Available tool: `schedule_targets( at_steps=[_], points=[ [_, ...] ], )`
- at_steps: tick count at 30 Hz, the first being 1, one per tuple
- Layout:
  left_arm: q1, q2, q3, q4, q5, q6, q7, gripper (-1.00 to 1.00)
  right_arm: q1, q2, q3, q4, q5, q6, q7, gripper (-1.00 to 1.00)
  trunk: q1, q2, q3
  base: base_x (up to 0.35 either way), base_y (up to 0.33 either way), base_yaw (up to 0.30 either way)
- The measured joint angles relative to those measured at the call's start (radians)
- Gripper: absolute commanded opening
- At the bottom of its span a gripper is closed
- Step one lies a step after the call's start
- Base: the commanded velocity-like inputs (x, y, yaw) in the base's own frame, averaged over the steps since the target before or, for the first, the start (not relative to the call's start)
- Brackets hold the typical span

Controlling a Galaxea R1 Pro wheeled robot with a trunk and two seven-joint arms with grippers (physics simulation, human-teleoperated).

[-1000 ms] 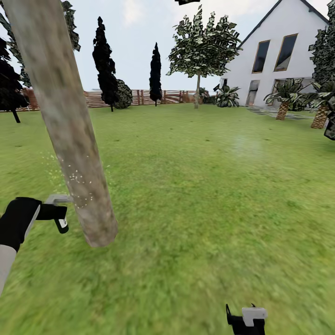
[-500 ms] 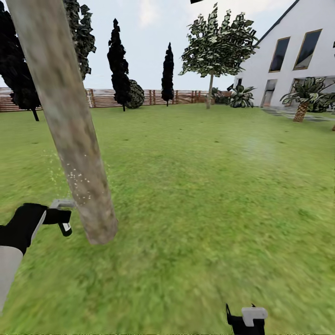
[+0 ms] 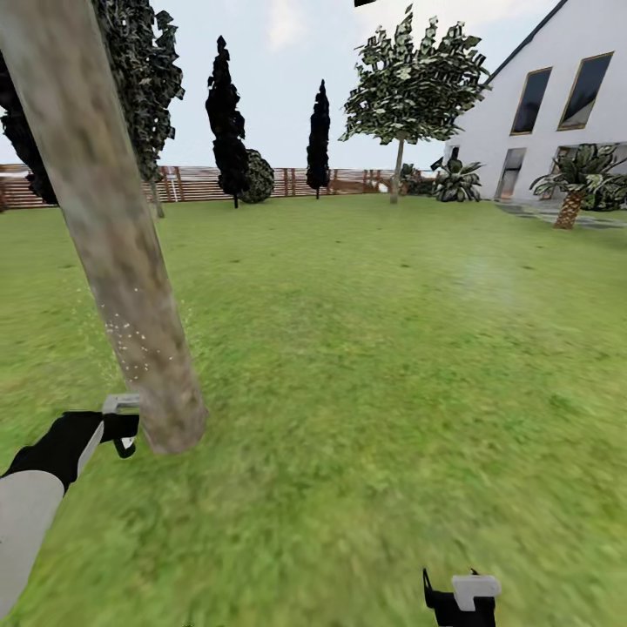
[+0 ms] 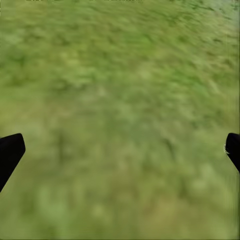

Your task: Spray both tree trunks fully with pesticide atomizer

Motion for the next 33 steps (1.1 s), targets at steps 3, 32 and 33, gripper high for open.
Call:
schedule_targets(
  at_steps=[3, 32, 33],
  points=[
    [0.0, -0.005, 0.021, 0.001, 0.0, 0.0, 0.022, -1.0, 0.0, 0.0, 0.0, 0.0, 0.0, 0.0, 0.0, 1.0, 0.0, 0.0, 0.0, 0.0, -0.273, 0.274],
    [0.048, -0.02, 0.165, 0.065, -0.002, -0.101, 0.163, -1.0, 0.0, 0.0, 0.0, 0.0, -0.001, 0.0, 0.0, 1.0, 0.0, 0.0, 0.0, 0.081, -0.254, 0.132],
    [0.055, -0.025, 0.164, 0.078, -0.003, -0.154, 0.163, -1.0, 0.0, 0.0, 0.0, 0.0, 0.0, 0.0, 0.0, 1.0, 0.0, 0.0, 0.0, 0.126, -0.263, 0.085]
  ],
)
